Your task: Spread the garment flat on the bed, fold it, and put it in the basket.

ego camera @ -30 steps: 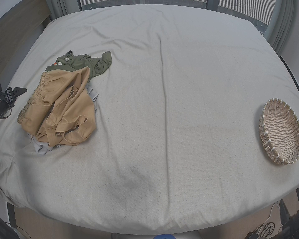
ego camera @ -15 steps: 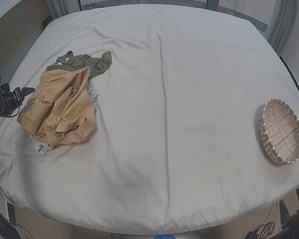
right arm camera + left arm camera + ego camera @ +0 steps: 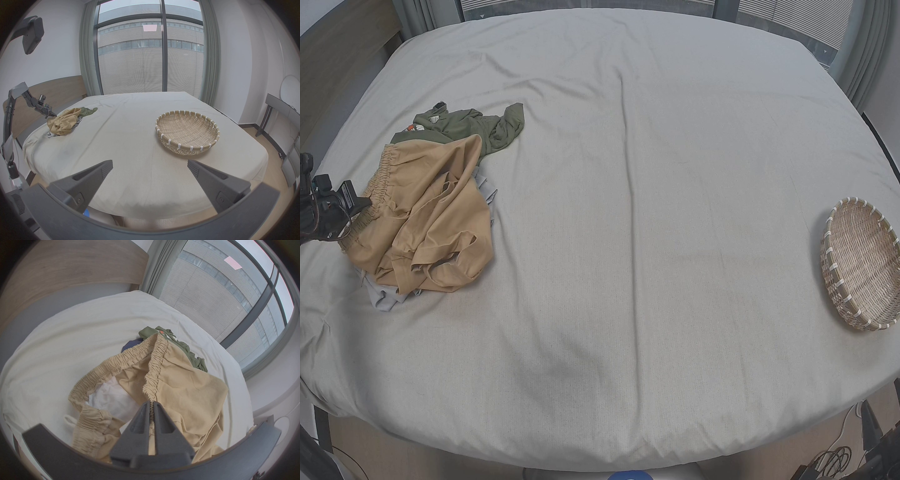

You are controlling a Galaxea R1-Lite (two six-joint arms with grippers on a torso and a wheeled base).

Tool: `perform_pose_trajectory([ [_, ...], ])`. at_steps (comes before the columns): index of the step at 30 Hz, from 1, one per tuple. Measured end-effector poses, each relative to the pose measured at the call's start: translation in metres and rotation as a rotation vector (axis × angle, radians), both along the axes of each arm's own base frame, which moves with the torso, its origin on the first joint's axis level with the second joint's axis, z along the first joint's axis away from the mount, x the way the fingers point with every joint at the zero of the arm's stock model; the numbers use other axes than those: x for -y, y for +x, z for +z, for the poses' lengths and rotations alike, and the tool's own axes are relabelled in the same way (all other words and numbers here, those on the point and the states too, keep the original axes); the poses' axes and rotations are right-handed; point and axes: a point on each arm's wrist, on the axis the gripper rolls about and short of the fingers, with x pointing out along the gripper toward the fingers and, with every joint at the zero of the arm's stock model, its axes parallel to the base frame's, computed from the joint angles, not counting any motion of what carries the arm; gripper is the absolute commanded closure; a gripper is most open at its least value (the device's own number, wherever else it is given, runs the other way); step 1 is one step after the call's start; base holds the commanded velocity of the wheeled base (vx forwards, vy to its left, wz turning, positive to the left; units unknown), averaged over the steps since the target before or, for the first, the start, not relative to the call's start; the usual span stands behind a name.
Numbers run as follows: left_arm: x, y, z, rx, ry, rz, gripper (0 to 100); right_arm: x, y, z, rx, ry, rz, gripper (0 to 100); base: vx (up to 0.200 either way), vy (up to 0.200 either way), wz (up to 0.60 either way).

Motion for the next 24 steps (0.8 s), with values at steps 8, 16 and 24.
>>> perform_pose_trajectory([
  [8, 0.016, -0.015, 0.011, 0.012, -0.145, -0.097, 100, 0.0, 0.0, 0.0, 0.0, 0.0, 0.0, 0, 0.0, 0.0, 0.0],
  [16, 0.036, -0.056, 0.03, 0.021, -0.211, -0.181, 100, 0.0, 0.0, 0.0, 0.0, 0.002, -0.022, 0, 0.0, 0.0, 0.0],
  [24, 0.045, -0.082, 0.022, 0.005, -0.186, -0.182, 100, 0.001, 0.0, 0.0, -0.001, 0.002, -0.028, 0, 0.0, 0.0, 0.0],
])
